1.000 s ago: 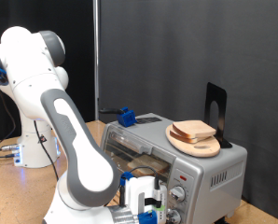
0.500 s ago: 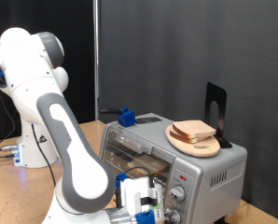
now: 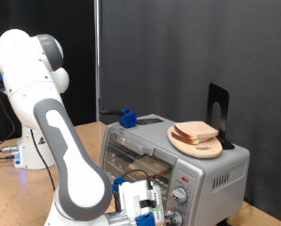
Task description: Make a piece of toast with the oven
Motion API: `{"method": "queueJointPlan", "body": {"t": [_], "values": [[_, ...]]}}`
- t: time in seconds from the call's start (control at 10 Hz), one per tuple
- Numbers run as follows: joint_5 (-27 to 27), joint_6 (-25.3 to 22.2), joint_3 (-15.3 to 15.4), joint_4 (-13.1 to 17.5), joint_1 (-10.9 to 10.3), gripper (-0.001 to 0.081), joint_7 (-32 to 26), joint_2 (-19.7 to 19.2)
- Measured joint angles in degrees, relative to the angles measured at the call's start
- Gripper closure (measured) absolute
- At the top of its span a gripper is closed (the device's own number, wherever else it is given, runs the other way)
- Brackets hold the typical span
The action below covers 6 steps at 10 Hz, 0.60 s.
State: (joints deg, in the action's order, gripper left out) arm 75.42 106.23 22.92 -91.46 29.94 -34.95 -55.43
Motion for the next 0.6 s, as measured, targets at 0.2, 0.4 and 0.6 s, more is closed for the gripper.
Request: {"method": "queueJointPlan", "body": {"t": [0.2,0.4,0.6], "values": [[-0.18,0.16,-0.01,0.0,-0.03,0.0708,2.97,0.07],[-0.25,0.22,-0.01,0.0,-0.04,0.0708,4.39,0.1],[-0.25,0.15,-0.01,0.06,0.02,0.0708,4.69,0.17]]}}
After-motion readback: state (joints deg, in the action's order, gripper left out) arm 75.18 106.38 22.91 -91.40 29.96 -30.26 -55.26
